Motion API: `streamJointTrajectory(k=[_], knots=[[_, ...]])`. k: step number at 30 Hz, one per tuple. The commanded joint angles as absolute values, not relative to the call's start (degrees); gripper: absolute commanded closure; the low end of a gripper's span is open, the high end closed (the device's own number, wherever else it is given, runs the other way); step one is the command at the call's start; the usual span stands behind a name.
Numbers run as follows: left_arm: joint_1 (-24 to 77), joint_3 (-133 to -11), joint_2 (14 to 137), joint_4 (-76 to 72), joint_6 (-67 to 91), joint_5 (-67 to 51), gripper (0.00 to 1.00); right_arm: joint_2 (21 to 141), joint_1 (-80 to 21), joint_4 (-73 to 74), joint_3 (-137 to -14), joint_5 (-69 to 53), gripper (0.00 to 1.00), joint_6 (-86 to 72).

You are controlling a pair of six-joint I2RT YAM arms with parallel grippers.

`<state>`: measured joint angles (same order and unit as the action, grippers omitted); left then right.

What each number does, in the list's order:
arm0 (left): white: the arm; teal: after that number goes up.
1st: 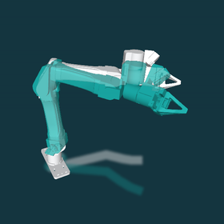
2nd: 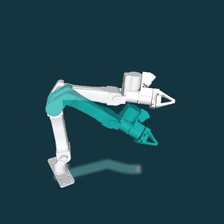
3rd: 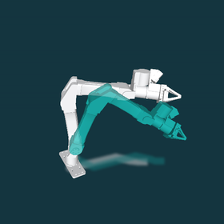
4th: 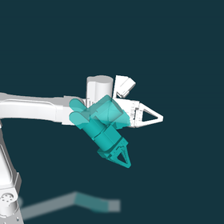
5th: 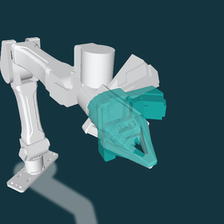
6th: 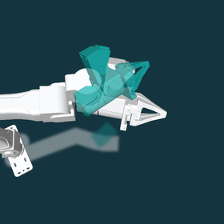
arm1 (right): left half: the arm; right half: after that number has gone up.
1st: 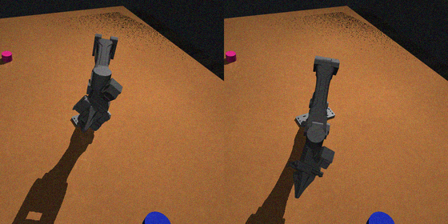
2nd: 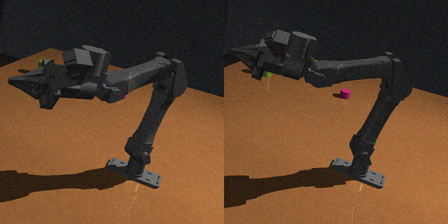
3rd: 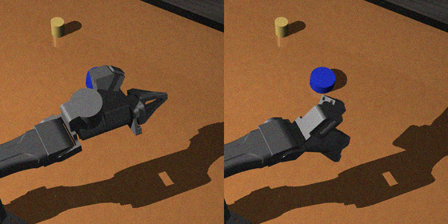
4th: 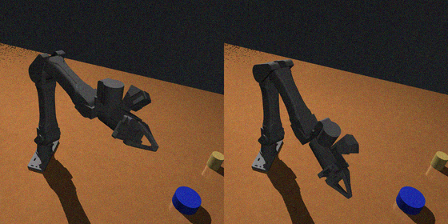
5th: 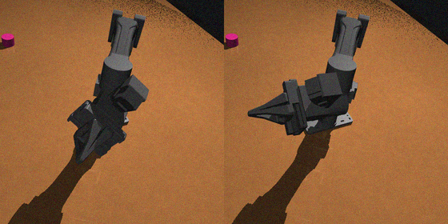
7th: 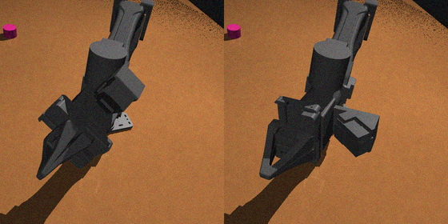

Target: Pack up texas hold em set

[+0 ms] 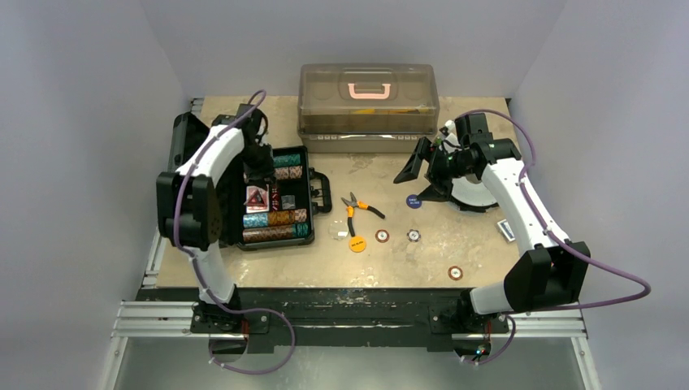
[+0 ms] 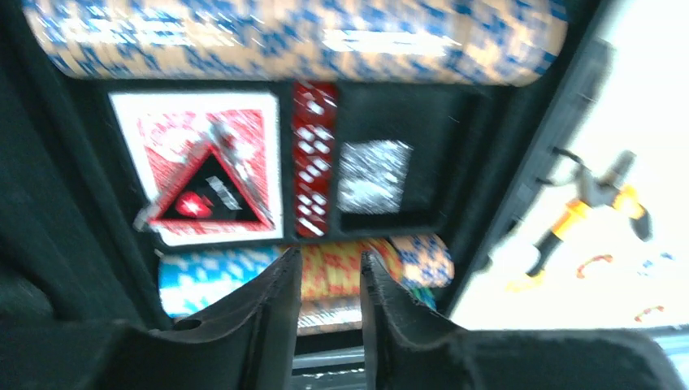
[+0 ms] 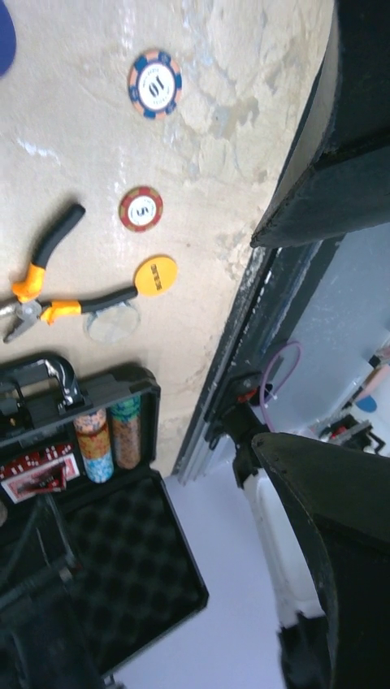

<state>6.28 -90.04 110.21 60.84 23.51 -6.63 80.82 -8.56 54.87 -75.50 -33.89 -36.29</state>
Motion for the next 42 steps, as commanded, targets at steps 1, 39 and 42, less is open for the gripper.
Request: streamJointTrajectory(k=[1, 39, 42], knots=[[12.0, -86.4, 96.9, 56.3, 27.2, -16.4, 0.66, 77.6, -8.2, 57.0, -76.2, -25.1, 0.12, -29.7], [32.7, -81.0, 63.1, 67.7, 11.3, -15.1, 0.25, 90.2, 24.9, 33.6, -61.9, 26.5, 0.01, -38.7], [32.7, -81.4, 63.8, 67.5, 11.0, -15.0, 0.25, 91.1, 26.5, 31.7, -60.2, 24.3, 0.01, -37.9]])
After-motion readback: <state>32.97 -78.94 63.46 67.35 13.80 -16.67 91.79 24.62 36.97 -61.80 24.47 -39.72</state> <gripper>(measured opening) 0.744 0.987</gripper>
